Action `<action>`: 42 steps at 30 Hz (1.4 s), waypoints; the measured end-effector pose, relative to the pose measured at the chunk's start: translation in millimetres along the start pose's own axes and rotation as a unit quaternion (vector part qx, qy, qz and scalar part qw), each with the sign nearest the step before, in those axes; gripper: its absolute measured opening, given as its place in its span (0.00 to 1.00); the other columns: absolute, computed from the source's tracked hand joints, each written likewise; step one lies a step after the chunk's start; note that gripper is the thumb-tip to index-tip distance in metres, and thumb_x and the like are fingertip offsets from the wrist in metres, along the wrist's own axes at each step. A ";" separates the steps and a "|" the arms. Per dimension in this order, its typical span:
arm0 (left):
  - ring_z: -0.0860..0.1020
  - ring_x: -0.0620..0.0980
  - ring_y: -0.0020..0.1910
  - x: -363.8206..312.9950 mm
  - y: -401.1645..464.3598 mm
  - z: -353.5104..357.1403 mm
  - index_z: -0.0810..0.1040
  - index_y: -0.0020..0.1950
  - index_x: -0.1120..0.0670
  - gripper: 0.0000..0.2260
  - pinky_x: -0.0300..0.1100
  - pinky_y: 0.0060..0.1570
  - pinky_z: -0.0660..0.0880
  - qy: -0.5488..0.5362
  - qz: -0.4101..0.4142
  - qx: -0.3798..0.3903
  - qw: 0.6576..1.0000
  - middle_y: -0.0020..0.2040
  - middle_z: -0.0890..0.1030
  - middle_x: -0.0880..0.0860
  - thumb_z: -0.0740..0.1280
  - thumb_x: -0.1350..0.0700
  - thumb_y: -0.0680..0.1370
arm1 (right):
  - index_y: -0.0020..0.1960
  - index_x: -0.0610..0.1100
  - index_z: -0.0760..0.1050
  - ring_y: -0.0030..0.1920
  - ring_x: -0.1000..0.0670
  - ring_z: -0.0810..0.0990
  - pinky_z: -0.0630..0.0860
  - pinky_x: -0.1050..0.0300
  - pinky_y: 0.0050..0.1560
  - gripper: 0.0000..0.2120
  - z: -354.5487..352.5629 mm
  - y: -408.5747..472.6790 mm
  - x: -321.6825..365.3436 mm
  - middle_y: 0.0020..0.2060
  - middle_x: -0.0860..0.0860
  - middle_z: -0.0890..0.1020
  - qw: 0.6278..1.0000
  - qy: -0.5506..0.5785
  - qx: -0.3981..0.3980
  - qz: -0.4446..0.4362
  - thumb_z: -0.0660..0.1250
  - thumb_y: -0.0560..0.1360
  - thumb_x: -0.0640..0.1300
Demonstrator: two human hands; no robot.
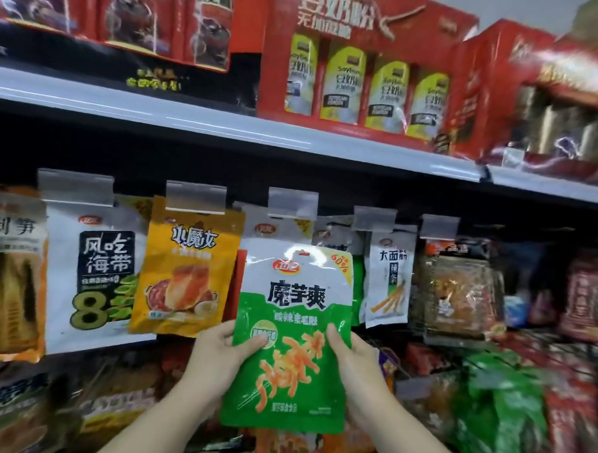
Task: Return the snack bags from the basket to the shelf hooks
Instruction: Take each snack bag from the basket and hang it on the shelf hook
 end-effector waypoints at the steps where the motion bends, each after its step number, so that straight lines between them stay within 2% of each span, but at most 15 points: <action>1: 0.86 0.57 0.40 -1.5 7.2 18.3 0.82 0.50 0.59 0.07 0.52 0.43 0.82 0.001 0.002 0.004 1.000 0.43 0.87 0.56 0.72 0.63 0.73 | 0.64 0.52 0.76 0.64 0.49 0.75 0.70 0.42 0.67 0.28 -17.6 10.0 1.2 0.61 0.56 0.79 1.000 0.000 -0.011 -0.006 0.66 0.70 0.67; 6: 0.85 0.57 0.41 -6.7 41.1 91.9 0.82 0.51 0.58 0.07 0.56 0.47 0.81 -0.001 0.010 0.002 1.000 0.43 0.87 0.56 0.72 0.62 0.73 | 0.68 0.47 0.73 0.64 0.49 0.74 0.69 0.47 0.68 0.23 -83.2 58.0 20.1 0.59 0.58 0.76 0.999 0.016 -0.014 -0.026 0.65 0.76 0.56; 9: 0.86 0.56 0.40 -10.4 55.2 120.7 0.82 0.50 0.58 0.06 0.51 0.42 0.82 -0.004 0.018 -0.010 1.000 0.43 0.87 0.56 0.72 0.62 0.74 | 0.67 0.50 0.73 0.65 0.49 0.75 0.71 0.43 0.67 0.24 -105.2 85.6 26.6 0.64 0.55 0.77 0.999 0.002 0.006 -0.044 0.64 0.75 0.60; 11: 0.86 0.55 0.39 -11.6 61.1 132.3 0.82 0.49 0.57 0.06 0.47 0.37 0.82 0.000 0.021 -0.023 1.000 0.42 0.87 0.55 0.72 0.62 0.74 | 0.56 0.55 0.78 0.54 0.55 0.78 0.76 0.52 0.56 0.11 -113.2 97.0 31.9 0.54 0.58 0.81 0.998 0.002 0.024 -0.060 0.63 0.77 0.56; 13: 0.86 0.54 0.39 -12.0 65.7 138.6 0.82 0.49 0.56 0.06 0.48 0.39 0.82 0.004 0.026 -0.036 0.999 0.41 0.87 0.54 0.72 0.62 0.73 | 0.45 0.59 0.76 0.47 0.61 0.76 0.72 0.56 0.55 0.05 -117.9 105.6 36.6 0.47 0.61 0.80 0.997 0.001 0.036 -0.069 0.62 0.78 0.54; 16: 0.86 0.54 0.40 -13.2 70.6 141.7 0.82 0.50 0.56 0.06 0.52 0.44 0.82 0.016 0.029 -0.051 0.998 0.42 0.87 0.53 0.72 0.61 0.73 | 0.48 0.56 0.78 0.51 0.55 0.79 0.73 0.51 0.59 0.07 -119.1 117.2 35.2 0.51 0.56 0.82 0.996 -0.003 0.049 -0.073 0.63 0.77 0.56; 20: 0.86 0.54 0.41 -13.8 73.8 141.0 0.82 0.50 0.56 0.07 0.53 0.46 0.82 0.026 0.026 -0.068 0.997 0.43 0.87 0.54 0.72 0.61 0.73 | 0.71 0.44 0.70 0.69 0.48 0.70 0.65 0.42 0.71 0.35 -115.1 123.9 33.9 0.70 0.49 0.72 0.996 -0.008 0.057 -0.071 0.63 0.72 0.65; 23: 0.86 0.55 0.42 -12.5 72.4 138.0 0.82 0.51 0.57 0.07 0.55 0.47 0.81 0.030 0.025 -0.075 0.996 0.43 0.87 0.54 0.73 0.60 0.73 | 0.75 0.41 0.61 0.74 0.47 0.63 0.59 0.44 0.74 0.38 -114.9 125.9 33.0 0.75 0.48 0.64 0.995 -0.010 0.063 -0.073 0.62 0.74 0.63; 26: 0.86 0.55 0.42 -8.9 71.1 135.0 0.82 0.51 0.57 0.07 0.56 0.48 0.81 0.034 0.024 -0.075 0.996 0.44 0.87 0.55 0.72 0.61 0.73 | 0.75 0.43 0.63 0.73 0.47 0.65 0.62 0.42 0.73 0.48 -111.3 124.8 29.7 0.74 0.48 0.66 0.994 -0.020 0.071 -0.077 0.63 0.64 0.72; 27: 0.86 0.56 0.42 -7.7 71.4 134.8 0.82 0.51 0.57 0.08 0.56 0.48 0.81 0.034 0.024 -0.075 0.996 0.44 0.87 0.55 0.72 0.61 0.73 | 0.74 0.43 0.64 0.73 0.47 0.66 0.62 0.41 0.73 0.48 -110.3 124.3 28.6 0.73 0.48 0.67 0.994 -0.022 0.072 -0.078 0.63 0.64 0.72; 30: 0.86 0.55 0.42 -5.3 73.4 134.9 0.82 0.51 0.58 0.08 0.55 0.47 0.81 0.034 0.025 -0.075 0.996 0.44 0.87 0.55 0.72 0.60 0.73 | 0.69 0.44 0.71 0.70 0.47 0.69 0.63 0.43 0.72 0.34 -109.4 124.9 27.5 0.70 0.49 0.71 0.995 0.003 0.073 -0.066 0.63 0.70 0.64; 34: 0.86 0.55 0.42 -1.7 80.0 134.4 0.81 0.52 0.58 0.08 0.53 0.46 0.82 0.036 0.021 -0.074 0.996 0.43 0.87 0.55 0.72 0.60 0.73 | 0.68 0.43 0.71 0.65 0.47 0.73 0.67 0.44 0.70 0.28 -105.8 132.2 24.9 0.65 0.50 0.76 0.995 0.021 0.078 -0.049 0.64 0.75 0.58; 36: 0.86 0.56 0.41 0.5 86.0 133.5 0.81 0.52 0.58 0.08 0.54 0.46 0.82 0.032 0.018 -0.076 0.996 0.43 0.87 0.55 0.72 0.61 0.73 | 0.71 0.41 0.68 0.65 0.48 0.71 0.64 0.47 0.70 0.27 -104.9 137.9 21.8 0.63 0.51 0.76 0.996 0.022 0.073 -0.043 0.63 0.77 0.55; 39: 0.86 0.56 0.40 3.8 97.8 132.7 0.82 0.51 0.58 0.06 0.53 0.45 0.82 0.031 0.014 -0.083 0.996 0.42 0.87 0.55 0.72 0.62 0.74 | 0.74 0.42 0.63 0.73 0.46 0.64 0.59 0.44 0.74 0.31 -101.7 147.1 20.6 0.73 0.49 0.66 0.997 0.008 0.060 -0.041 0.62 0.77 0.57; 42: 0.86 0.56 0.40 6.9 111.1 131.9 0.82 0.50 0.58 0.05 0.53 0.44 0.82 0.031 0.015 -0.090 0.995 0.42 0.87 0.55 0.71 0.62 0.74 | 0.75 0.43 0.61 0.75 0.46 0.62 0.58 0.44 0.73 0.30 -97.9 158.5 19.0 0.74 0.49 0.64 0.998 -0.006 0.052 -0.032 0.61 0.78 0.56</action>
Point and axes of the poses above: each hand's wrist, its own y-axis towards the middle knuckle, its own z-axis out of the palm, x = y × z, the point moved 10 cm from there along y, towards the middle knuckle
